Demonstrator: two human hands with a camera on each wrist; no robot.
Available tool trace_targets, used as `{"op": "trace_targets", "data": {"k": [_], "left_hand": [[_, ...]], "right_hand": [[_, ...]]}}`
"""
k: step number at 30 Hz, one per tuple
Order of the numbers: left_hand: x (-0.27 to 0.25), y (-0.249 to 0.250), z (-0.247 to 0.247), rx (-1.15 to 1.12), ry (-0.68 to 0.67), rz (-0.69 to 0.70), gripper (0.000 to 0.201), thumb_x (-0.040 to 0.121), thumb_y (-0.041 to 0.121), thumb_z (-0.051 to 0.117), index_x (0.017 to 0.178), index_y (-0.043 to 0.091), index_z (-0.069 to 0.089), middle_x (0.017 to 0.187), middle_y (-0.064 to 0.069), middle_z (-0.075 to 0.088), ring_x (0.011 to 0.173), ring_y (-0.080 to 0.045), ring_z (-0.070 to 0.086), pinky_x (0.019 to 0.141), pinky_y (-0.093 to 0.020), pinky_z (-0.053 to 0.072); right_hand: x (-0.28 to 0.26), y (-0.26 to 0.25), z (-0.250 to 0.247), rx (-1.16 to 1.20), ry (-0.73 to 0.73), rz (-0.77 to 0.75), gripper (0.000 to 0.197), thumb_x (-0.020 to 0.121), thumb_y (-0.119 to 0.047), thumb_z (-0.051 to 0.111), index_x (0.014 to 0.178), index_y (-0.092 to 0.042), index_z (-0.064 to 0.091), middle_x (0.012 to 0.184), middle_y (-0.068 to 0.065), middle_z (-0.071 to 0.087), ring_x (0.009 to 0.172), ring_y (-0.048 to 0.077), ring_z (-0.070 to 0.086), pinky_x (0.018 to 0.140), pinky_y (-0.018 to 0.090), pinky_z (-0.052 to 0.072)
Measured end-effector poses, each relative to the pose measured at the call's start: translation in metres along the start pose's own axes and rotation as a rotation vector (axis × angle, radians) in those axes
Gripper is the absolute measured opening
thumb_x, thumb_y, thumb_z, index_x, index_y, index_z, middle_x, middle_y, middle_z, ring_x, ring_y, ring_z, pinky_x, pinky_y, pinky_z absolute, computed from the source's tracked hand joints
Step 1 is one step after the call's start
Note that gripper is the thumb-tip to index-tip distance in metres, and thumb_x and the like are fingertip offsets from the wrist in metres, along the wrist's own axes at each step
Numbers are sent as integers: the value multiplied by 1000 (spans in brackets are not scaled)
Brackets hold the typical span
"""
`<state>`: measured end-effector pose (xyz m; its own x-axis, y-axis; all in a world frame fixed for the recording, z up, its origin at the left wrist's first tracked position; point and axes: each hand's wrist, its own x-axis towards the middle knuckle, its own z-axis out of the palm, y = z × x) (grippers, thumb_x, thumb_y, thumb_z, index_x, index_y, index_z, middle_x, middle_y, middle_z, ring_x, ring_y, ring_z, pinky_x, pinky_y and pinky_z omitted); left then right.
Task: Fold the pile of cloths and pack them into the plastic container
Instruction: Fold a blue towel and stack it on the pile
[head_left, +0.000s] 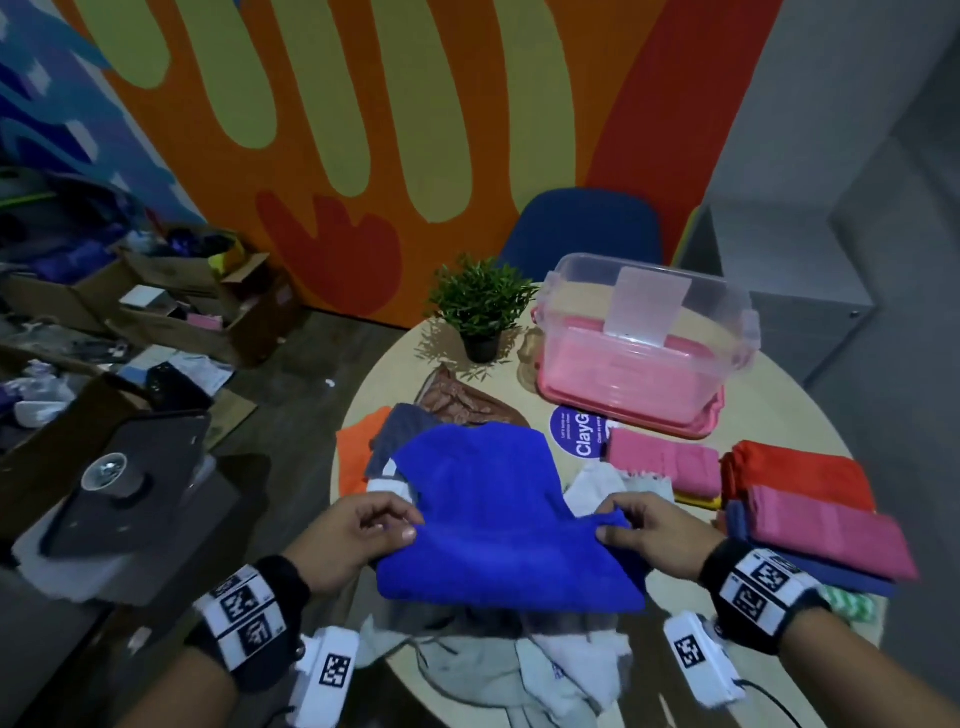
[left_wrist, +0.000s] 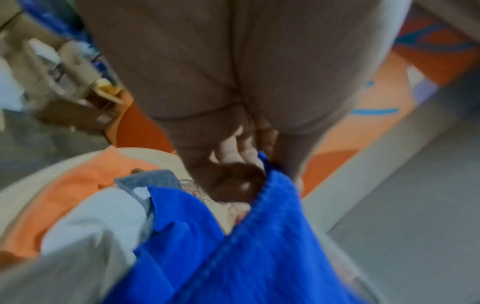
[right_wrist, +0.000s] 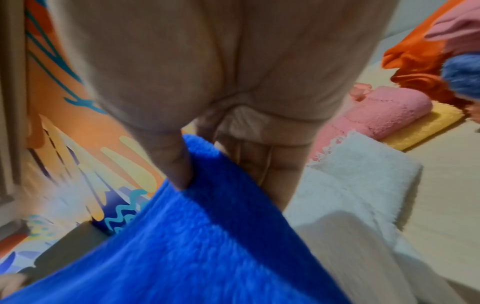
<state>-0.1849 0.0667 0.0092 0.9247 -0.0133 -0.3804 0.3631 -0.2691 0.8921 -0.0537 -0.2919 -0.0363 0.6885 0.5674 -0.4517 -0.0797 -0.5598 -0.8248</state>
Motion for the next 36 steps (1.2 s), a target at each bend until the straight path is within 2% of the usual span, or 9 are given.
{"op": "trace_targets", "data": {"k": [4, 7, 13, 18, 21, 23, 27, 33, 36], "left_hand": [[74, -6, -21, 173, 256, 12, 15, 92, 0, 62, 97, 13, 68, 96, -17, 68, 89, -28, 64, 82, -38, 53], [130, -7, -38, 239, 395, 43, 18, 92, 5, 63, 91, 23, 64, 92, -7, 70, 84, -22, 65, 70, -26, 50], [189, -57, -42, 510, 303, -200, 55, 94, 26, 64, 143, 14, 42, 140, -11, 51, 126, -31, 51, 103, -35, 42], [146, -89, -21, 385, 447, -148, 24, 83, 36, 70, 90, 24, 50, 93, 1, 55, 85, -22, 58, 78, -35, 49], [116, -101, -7, 228, 241, -304, 51, 61, 64, 73, 70, 18, 53, 59, 7, 56, 57, -13, 54, 59, -29, 45], [104, -110, -2, 194, 131, -366, 47, 61, 53, 84, 61, 20, 51, 51, 10, 50, 49, -6, 44, 51, -20, 37], [91, -110, -2, 405, -69, -266, 24, 55, 55, 71, 54, 37, 55, 50, 17, 49, 49, -1, 41, 57, -22, 36], [73, -70, -4, 353, 453, -163, 18, 87, 18, 72, 70, 23, 67, 64, 2, 67, 66, -15, 61, 62, -24, 43], [68, -31, -6, 165, 534, -28, 15, 96, 13, 59, 83, 20, 61, 78, -3, 67, 74, -17, 60, 66, -23, 44]], "right_hand": [[63, -18, -13, -101, 266, -12, 5, 93, -18, 66, 91, -14, 64, 87, 4, 73, 84, 24, 69, 75, 35, 56], [117, -37, -24, -183, 433, -19, 8, 92, -21, 67, 87, -22, 61, 85, 0, 68, 84, 25, 64, 69, 30, 45], [175, -19, -13, -198, 432, 170, 58, 92, -33, 68, 141, -18, 43, 130, 2, 57, 120, 26, 57, 103, 40, 45], [125, 6, 12, -319, 451, 233, 27, 90, -25, 67, 114, -19, 59, 106, 0, 68, 92, 18, 64, 85, 30, 51], [93, 15, 22, -444, 271, 335, 26, 86, -46, 67, 99, -28, 56, 91, -8, 65, 83, 13, 61, 74, 30, 49], [88, 21, 26, -470, 141, 403, 35, 82, -59, 67, 98, -30, 56, 93, -11, 65, 82, 10, 59, 70, 27, 46], [91, 30, 31, -421, 133, 419, 13, 83, -35, 72, 86, -25, 64, 81, -8, 69, 77, 11, 65, 66, 24, 49], [70, 18, 2, -96, 394, 164, 10, 91, -25, 71, 81, -25, 71, 78, -12, 70, 76, 3, 64, 71, 18, 45], [60, 0, -18, 21, 505, 8, 8, 92, -30, 69, 87, -25, 73, 79, -11, 69, 75, 7, 64, 76, 27, 49]]}}
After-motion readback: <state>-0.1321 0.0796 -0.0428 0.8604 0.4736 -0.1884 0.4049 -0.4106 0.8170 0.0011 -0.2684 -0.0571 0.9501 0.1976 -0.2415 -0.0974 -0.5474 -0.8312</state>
